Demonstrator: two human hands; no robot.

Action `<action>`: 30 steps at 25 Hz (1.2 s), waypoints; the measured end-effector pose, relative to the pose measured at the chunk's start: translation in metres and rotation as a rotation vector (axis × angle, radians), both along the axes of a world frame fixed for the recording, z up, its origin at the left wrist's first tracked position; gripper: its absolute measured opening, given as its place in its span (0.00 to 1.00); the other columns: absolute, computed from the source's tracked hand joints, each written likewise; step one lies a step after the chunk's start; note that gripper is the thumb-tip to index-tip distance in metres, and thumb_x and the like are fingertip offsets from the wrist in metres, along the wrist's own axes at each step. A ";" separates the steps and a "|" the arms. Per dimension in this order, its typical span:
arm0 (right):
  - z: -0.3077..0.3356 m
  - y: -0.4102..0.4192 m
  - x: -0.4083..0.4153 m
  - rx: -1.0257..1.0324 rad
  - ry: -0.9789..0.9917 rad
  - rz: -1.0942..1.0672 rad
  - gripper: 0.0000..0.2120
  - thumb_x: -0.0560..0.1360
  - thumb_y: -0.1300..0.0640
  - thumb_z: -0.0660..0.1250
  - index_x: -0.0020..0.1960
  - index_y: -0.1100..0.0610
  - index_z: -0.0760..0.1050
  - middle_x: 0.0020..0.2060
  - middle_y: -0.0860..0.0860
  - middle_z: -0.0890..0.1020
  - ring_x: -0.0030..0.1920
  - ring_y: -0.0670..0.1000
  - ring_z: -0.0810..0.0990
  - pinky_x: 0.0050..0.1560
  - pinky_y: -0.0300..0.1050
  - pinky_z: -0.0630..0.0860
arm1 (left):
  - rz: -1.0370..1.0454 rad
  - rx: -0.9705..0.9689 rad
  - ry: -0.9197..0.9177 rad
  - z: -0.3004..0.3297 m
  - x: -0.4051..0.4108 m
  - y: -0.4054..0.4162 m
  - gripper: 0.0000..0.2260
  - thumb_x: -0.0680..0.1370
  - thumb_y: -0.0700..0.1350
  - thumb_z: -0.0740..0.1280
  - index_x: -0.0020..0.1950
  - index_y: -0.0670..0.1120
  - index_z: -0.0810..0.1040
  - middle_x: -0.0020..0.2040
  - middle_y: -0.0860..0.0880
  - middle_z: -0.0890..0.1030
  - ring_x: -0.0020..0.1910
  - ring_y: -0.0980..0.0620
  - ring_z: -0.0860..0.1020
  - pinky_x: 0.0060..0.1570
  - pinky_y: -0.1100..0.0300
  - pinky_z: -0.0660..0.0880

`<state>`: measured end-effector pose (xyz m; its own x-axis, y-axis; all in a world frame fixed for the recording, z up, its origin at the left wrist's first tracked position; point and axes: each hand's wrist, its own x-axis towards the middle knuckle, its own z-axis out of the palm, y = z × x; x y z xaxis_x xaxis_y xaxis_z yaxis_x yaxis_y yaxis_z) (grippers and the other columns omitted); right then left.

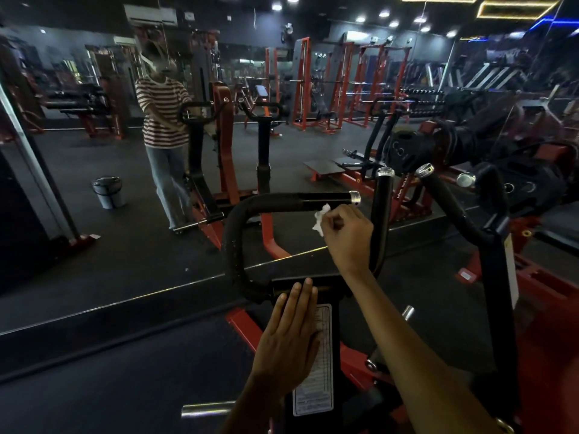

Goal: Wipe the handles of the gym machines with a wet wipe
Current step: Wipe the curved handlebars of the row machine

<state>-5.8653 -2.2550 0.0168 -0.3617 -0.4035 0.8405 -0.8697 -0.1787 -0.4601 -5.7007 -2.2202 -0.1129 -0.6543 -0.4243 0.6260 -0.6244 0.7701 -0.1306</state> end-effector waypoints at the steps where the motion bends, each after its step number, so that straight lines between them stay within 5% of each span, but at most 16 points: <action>1: 0.001 0.004 -0.005 0.000 -0.026 -0.021 0.08 0.71 0.61 0.73 0.36 0.61 0.76 0.33 0.52 0.79 0.32 0.45 0.76 0.34 0.32 0.72 | -0.001 -0.002 0.000 0.000 0.000 0.000 0.29 0.80 0.54 0.54 0.76 0.38 0.58 0.77 0.39 0.57 0.76 0.43 0.57 0.72 0.48 0.57; 9: 0.005 0.016 -0.020 -0.040 -0.197 -0.055 0.05 0.71 0.64 0.70 0.38 0.59 0.75 0.36 0.51 0.79 0.35 0.44 0.78 0.36 0.33 0.75 | -0.010 0.016 -0.004 0.001 0.001 0.000 0.28 0.81 0.53 0.53 0.75 0.38 0.59 0.77 0.39 0.57 0.76 0.43 0.57 0.71 0.48 0.57; 14: 0.006 0.009 -0.006 -0.094 -1.079 0.228 0.08 0.69 0.64 0.73 0.41 0.56 0.74 0.42 0.55 0.82 0.43 0.50 0.81 0.42 0.42 0.78 | -0.017 0.035 0.000 0.002 0.001 0.002 0.28 0.80 0.53 0.54 0.75 0.38 0.58 0.77 0.39 0.57 0.76 0.43 0.58 0.71 0.49 0.57; 16: 0.010 0.009 0.000 -0.073 -1.213 0.227 0.08 0.70 0.65 0.71 0.44 0.58 0.74 0.44 0.57 0.81 0.40 0.50 0.80 0.37 0.40 0.77 | -0.024 0.040 -0.010 0.001 0.003 0.002 0.29 0.80 0.53 0.55 0.76 0.38 0.58 0.77 0.40 0.57 0.76 0.43 0.58 0.71 0.49 0.57; 19: 0.017 0.024 0.011 -0.056 -0.970 0.089 0.04 0.72 0.62 0.69 0.44 0.58 0.74 0.39 0.52 0.80 0.37 0.48 0.79 0.36 0.39 0.77 | -0.027 0.037 -0.021 0.000 0.004 -0.001 0.29 0.80 0.54 0.55 0.76 0.38 0.57 0.77 0.40 0.56 0.76 0.43 0.57 0.71 0.49 0.57; 22: 0.049 0.034 0.002 -0.082 -0.469 0.045 0.05 0.75 0.58 0.68 0.42 0.58 0.77 0.34 0.48 0.79 0.33 0.42 0.77 0.35 0.30 0.73 | -0.028 0.032 -0.017 0.001 0.003 -0.001 0.29 0.79 0.54 0.56 0.76 0.38 0.58 0.77 0.40 0.56 0.76 0.43 0.57 0.71 0.49 0.57; 25: 0.087 0.015 -0.027 0.281 -0.081 -0.070 0.11 0.75 0.59 0.67 0.37 0.63 0.79 0.30 0.52 0.79 0.30 0.44 0.76 0.35 0.36 0.73 | -0.029 0.030 -0.012 0.000 0.003 0.000 0.29 0.79 0.53 0.57 0.76 0.38 0.58 0.77 0.39 0.57 0.76 0.43 0.57 0.71 0.49 0.57; 27: 0.098 -0.001 -0.034 0.561 0.013 -0.109 0.07 0.74 0.63 0.67 0.40 0.66 0.80 0.33 0.54 0.80 0.30 0.46 0.76 0.33 0.35 0.72 | -0.033 0.030 -0.007 0.001 0.004 0.001 0.29 0.79 0.52 0.57 0.76 0.38 0.58 0.77 0.39 0.57 0.76 0.43 0.57 0.71 0.49 0.57; 30: 0.103 -0.019 -0.029 0.691 0.094 -0.099 0.07 0.73 0.66 0.65 0.45 0.68 0.81 0.39 0.60 0.83 0.36 0.53 0.80 0.31 0.31 0.68 | -0.027 0.022 -0.016 0.003 0.003 0.001 0.29 0.79 0.53 0.55 0.76 0.38 0.58 0.77 0.39 0.56 0.76 0.43 0.57 0.71 0.49 0.57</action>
